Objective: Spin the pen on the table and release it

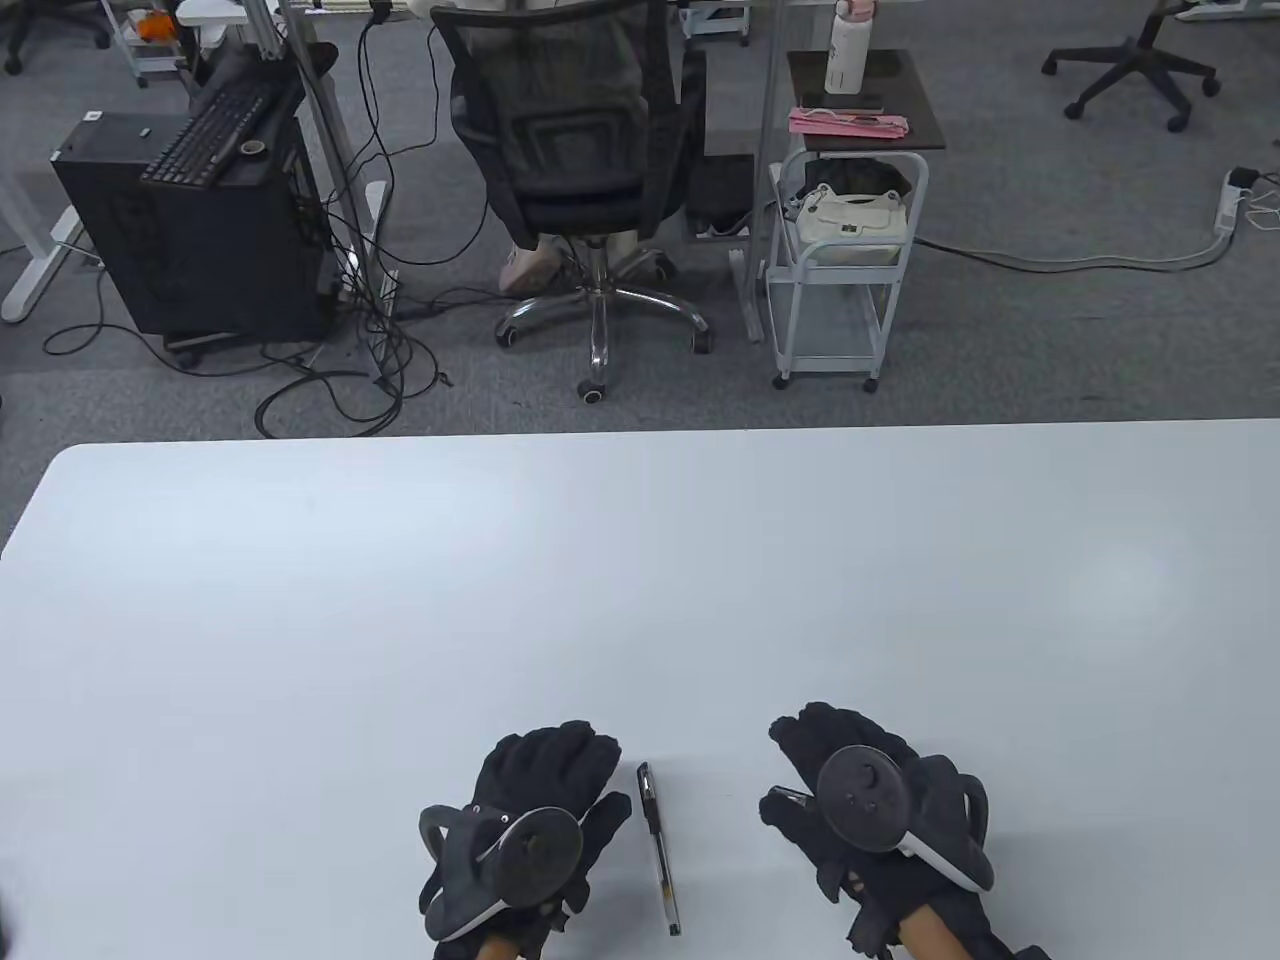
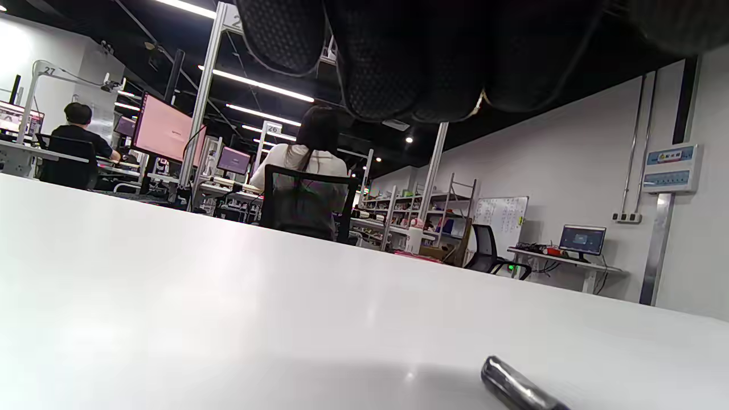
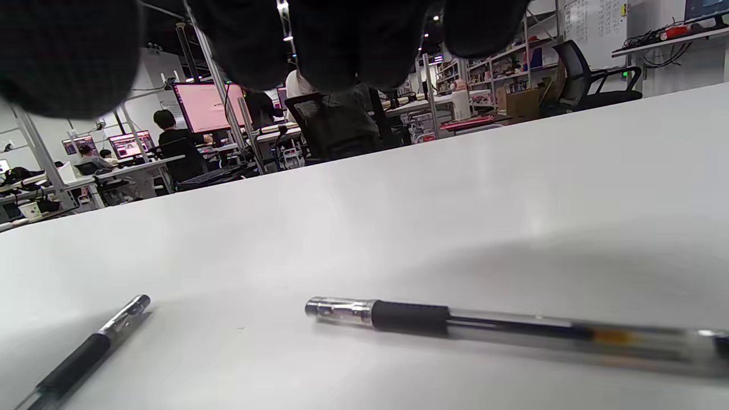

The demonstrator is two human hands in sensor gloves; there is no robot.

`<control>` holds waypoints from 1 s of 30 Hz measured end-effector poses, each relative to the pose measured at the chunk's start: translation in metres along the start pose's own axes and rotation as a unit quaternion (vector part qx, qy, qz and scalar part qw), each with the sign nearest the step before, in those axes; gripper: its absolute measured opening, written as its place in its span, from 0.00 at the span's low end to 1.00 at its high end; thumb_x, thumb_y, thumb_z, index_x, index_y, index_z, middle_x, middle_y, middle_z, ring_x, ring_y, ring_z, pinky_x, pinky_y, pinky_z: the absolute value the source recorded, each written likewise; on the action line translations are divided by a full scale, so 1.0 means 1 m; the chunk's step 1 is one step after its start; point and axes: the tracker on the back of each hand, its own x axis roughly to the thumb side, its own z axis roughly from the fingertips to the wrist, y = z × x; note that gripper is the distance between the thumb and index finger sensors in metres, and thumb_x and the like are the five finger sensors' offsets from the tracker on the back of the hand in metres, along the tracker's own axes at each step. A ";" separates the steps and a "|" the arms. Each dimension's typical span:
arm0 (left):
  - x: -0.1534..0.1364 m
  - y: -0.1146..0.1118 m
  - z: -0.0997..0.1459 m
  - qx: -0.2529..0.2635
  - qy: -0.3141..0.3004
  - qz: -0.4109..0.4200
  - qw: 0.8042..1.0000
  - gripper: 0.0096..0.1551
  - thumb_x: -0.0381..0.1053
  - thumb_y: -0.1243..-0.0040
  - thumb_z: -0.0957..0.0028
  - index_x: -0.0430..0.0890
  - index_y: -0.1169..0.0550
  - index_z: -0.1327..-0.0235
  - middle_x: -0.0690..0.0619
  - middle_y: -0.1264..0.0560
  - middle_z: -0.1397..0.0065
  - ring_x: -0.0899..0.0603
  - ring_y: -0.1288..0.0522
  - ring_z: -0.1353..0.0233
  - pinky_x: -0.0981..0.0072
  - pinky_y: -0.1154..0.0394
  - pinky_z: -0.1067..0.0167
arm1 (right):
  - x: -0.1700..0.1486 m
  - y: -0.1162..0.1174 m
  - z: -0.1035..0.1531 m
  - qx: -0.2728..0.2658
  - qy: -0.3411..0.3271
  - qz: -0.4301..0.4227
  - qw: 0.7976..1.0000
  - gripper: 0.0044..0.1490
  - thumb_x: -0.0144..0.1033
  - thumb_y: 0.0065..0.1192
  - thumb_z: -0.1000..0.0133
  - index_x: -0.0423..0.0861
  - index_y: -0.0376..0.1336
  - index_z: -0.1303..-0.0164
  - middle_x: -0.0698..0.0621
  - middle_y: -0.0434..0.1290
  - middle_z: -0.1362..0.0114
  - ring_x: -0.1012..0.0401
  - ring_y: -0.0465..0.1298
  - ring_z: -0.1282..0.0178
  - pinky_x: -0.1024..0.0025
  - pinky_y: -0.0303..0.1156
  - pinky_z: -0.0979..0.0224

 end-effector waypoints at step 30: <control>0.061 -0.072 -0.026 -0.199 -0.231 -0.208 0.930 0.26 0.48 0.26 0.58 0.59 0.18 0.44 0.56 0.25 0.25 0.44 0.26 0.24 0.41 0.35 0.26 | -0.004 -0.005 0.001 0.008 0.001 -0.012 1.000 0.44 0.60 0.65 0.50 0.53 0.60 0.26 0.45 0.60 0.19 0.44 0.61 0.19 0.35 0.57 0.25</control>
